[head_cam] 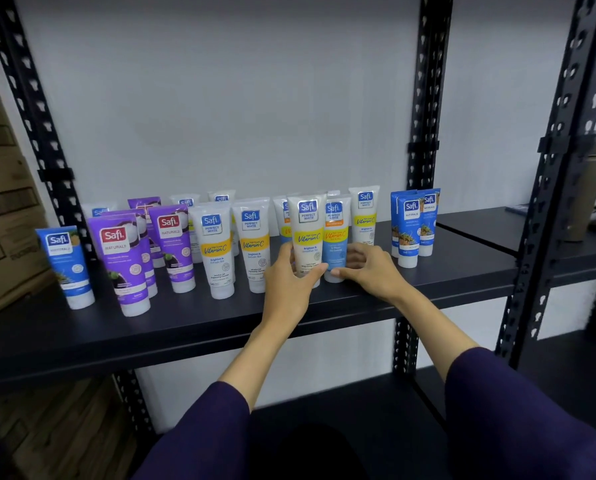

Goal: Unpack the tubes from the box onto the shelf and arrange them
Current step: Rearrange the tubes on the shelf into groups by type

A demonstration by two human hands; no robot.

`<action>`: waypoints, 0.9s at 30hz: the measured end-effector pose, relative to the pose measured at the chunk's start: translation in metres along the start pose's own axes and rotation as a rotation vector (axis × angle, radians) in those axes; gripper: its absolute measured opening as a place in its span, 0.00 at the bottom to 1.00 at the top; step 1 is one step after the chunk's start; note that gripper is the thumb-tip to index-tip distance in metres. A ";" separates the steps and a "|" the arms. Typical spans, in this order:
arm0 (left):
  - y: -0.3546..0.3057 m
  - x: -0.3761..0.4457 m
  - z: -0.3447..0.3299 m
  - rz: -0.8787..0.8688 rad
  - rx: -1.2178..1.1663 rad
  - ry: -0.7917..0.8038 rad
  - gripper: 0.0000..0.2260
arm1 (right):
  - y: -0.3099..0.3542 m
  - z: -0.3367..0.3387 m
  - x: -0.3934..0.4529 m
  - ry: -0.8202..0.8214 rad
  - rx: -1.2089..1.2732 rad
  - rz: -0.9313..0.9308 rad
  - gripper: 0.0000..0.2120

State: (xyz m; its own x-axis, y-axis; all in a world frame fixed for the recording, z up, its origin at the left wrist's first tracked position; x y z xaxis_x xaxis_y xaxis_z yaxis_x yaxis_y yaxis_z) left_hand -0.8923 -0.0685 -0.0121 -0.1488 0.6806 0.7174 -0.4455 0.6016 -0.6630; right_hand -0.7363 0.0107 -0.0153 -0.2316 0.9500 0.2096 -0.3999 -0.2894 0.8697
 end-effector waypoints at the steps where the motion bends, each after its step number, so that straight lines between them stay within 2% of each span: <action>1: -0.004 0.001 0.003 -0.014 -0.013 -0.012 0.19 | 0.002 -0.001 -0.001 -0.001 0.007 0.003 0.24; 7: -0.017 0.006 0.035 -0.069 -0.031 -0.082 0.17 | 0.019 -0.029 -0.001 0.089 0.015 0.032 0.20; 17: -0.011 -0.003 0.056 -0.047 -0.039 -0.116 0.18 | 0.025 -0.050 0.002 0.029 0.037 0.066 0.23; 19: -0.013 -0.002 0.050 -0.050 -0.059 -0.107 0.18 | 0.024 -0.041 -0.001 -0.067 0.113 0.087 0.19; 21: -0.015 0.001 0.040 -0.058 -0.084 -0.083 0.17 | 0.024 -0.027 -0.005 -0.196 0.205 0.121 0.10; 23: -0.018 0.003 0.025 -0.069 -0.107 -0.039 0.17 | 0.024 -0.009 -0.010 -0.256 0.315 0.125 0.05; 25: -0.023 0.004 0.004 -0.078 -0.115 0.023 0.18 | 0.026 0.009 -0.015 -0.219 0.431 0.107 0.08; 27: -0.026 0.004 -0.019 -0.071 -0.148 0.084 0.18 | 0.029 0.024 -0.019 -0.131 0.553 0.091 0.15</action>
State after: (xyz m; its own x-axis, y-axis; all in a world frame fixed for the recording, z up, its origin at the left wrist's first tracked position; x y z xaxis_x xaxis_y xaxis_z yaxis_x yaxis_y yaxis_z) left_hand -0.8650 -0.0732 0.0037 -0.0443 0.6634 0.7469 -0.3161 0.6999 -0.6404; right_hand -0.7227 -0.0127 0.0167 -0.1171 0.9411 0.3172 0.1475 -0.2994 0.9427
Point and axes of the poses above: each hand's wrist, its own x-axis towards the middle knuckle, its own z-axis out of the back of the hand, y = z × x, the point moved 2 cm from there along x, towards the middle knuckle, and after that the axes turned 13 degrees about -z, right-handed, at the moved point
